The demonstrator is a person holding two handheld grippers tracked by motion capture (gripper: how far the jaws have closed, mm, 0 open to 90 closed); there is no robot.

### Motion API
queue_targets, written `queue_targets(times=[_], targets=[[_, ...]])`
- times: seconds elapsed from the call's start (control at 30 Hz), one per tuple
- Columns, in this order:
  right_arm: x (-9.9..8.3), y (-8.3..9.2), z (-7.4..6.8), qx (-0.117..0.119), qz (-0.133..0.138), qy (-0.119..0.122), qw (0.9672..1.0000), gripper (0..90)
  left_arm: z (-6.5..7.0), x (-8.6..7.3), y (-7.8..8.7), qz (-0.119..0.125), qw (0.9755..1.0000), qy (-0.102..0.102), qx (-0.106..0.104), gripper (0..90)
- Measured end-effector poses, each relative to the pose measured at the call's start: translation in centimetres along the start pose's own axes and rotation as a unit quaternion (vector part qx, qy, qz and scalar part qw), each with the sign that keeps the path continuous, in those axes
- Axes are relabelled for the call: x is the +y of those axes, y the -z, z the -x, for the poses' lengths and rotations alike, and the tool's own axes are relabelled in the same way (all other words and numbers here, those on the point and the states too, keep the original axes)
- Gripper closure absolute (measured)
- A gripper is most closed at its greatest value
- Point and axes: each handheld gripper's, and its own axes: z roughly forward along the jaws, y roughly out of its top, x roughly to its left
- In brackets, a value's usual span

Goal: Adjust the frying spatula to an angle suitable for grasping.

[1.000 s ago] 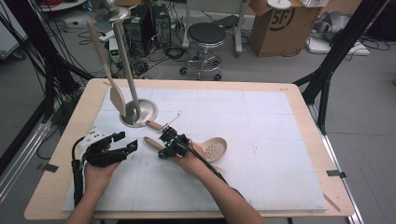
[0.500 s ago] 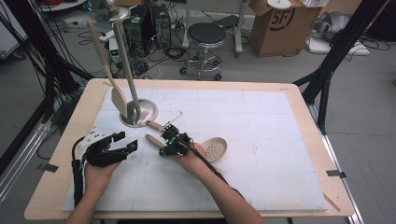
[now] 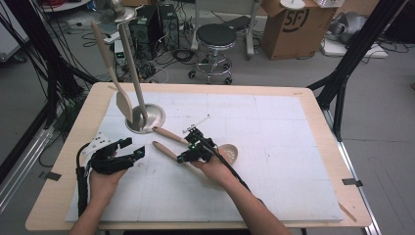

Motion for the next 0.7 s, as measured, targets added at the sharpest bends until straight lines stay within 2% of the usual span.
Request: queue_targets(times=[0.2,0.5,0.7], targets=[[-0.8,0.1,0.5,0.005,-0.002,-0.009,0.9999,71.2,0.1,0.0,-0.2,-0.001,1.0,-0.001,-0.001,30.2],[-1.4,0.0,1.0,0.007,-0.006,-0.009,0.9999,70.4,0.1,0.1,-0.5,-0.003,1.0,-0.001,-0.003,30.2],[-1.5,-0.1,1.1,0.005,-0.006,-0.011,0.9999,67.4,0.1,0.1,-0.4,0.001,1.0,0.006,-0.006,30.2]])
